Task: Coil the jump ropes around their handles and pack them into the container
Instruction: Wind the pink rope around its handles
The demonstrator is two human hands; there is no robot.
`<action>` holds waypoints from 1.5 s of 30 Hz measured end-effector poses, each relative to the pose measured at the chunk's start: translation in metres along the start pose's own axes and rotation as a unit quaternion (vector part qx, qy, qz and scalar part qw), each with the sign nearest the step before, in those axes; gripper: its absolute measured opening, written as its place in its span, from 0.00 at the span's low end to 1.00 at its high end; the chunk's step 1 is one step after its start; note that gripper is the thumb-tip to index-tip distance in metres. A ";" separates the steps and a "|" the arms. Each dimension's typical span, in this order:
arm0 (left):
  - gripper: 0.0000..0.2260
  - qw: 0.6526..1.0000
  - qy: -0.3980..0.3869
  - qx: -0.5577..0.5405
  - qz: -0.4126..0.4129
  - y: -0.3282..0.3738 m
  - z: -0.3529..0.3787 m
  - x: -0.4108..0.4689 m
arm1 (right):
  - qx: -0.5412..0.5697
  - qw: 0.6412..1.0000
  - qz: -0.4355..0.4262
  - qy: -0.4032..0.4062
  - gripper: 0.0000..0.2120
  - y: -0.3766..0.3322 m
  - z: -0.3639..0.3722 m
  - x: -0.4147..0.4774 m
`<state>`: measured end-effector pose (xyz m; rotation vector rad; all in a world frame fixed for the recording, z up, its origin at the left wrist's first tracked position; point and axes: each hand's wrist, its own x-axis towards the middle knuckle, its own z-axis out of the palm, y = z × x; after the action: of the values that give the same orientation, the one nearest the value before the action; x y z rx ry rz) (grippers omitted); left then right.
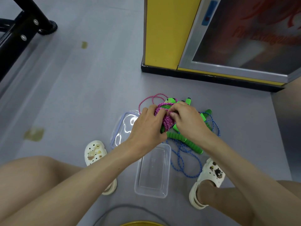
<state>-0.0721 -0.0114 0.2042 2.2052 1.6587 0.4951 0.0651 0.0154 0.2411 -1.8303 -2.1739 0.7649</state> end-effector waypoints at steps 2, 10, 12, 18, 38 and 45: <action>0.21 1.000 -0.002 -0.005 -0.008 -0.001 0.000 0.002 | 0.021 1.000 0.000 0.024 0.08 -0.001 0.002 -0.001; 0.17 0.997 0.059 0.022 0.042 0.001 0.007 0.005 | 0.057 0.988 -0.013 0.140 0.08 -0.004 0.008 -0.008; 0.16 0.996 0.066 0.034 0.053 0.001 0.007 0.004 | 0.070 0.987 -0.017 0.144 0.06 -0.002 0.011 -0.008; 0.19 0.996 0.083 -0.003 0.036 0.002 0.003 0.003 | -0.014 0.986 -0.109 0.123 0.10 -0.003 0.010 -0.011; 0.34 0.994 0.082 0.044 0.063 -0.001 0.007 -0.002 | -0.028 0.999 -0.038 0.028 0.05 -0.001 0.013 -0.006; 0.21 0.995 0.070 0.023 0.060 0.002 0.007 -0.003 | -0.085 0.991 -0.093 0.031 0.09 0.004 0.010 -0.009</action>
<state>-0.0676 -0.0148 0.1989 2.3629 1.6270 0.6633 0.0655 0.0043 0.2326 -1.6669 -2.3913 0.4902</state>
